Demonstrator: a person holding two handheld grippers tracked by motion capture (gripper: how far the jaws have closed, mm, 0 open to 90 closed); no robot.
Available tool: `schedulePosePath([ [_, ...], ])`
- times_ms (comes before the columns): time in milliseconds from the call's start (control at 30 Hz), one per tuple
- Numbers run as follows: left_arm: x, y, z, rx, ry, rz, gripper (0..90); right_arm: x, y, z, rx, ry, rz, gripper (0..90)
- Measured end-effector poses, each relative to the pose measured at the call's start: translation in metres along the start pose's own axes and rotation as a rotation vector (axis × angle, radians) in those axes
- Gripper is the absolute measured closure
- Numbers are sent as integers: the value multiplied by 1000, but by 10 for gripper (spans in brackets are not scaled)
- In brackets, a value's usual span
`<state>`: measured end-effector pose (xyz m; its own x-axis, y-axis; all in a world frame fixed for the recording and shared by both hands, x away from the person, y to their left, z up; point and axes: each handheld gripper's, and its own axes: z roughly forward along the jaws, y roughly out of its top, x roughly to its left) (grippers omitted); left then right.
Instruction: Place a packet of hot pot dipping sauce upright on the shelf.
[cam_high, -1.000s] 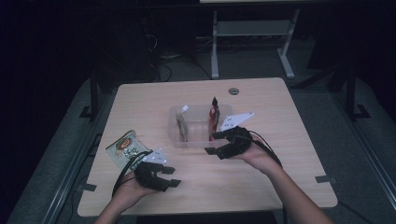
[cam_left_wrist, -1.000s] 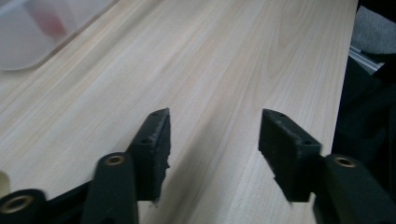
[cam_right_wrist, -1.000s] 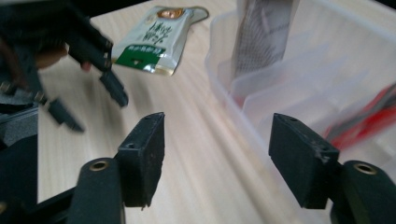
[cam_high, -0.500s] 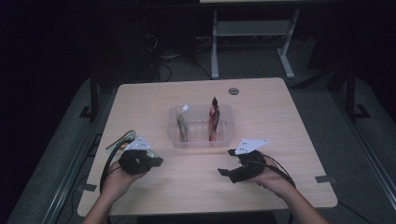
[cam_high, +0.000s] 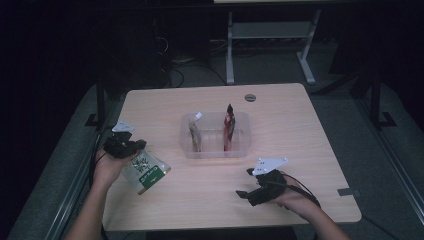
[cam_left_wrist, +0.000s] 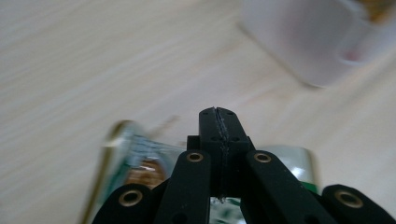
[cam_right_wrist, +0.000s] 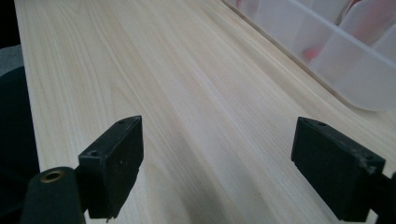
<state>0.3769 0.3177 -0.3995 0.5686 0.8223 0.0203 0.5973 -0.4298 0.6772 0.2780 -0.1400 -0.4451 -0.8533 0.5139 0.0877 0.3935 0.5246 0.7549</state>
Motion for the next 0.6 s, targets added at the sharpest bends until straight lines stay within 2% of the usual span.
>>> schedulePosePath([
  [100,17,0,11,23,43,-14,898,-1,-1,0,4,0,4,166],
  [300,45,-10,31,65,94,-82,898,-4,-1,0,1,3,6,168],
  [400,54,-13,35,61,116,-100,898,-4,-2,1,9,3,17,168],
  [467,59,-13,39,76,132,-103,898,-4,-2,2,13,3,17,169],
  [600,63,-12,47,83,148,-109,898,-4,-3,3,17,8,16,169],
])
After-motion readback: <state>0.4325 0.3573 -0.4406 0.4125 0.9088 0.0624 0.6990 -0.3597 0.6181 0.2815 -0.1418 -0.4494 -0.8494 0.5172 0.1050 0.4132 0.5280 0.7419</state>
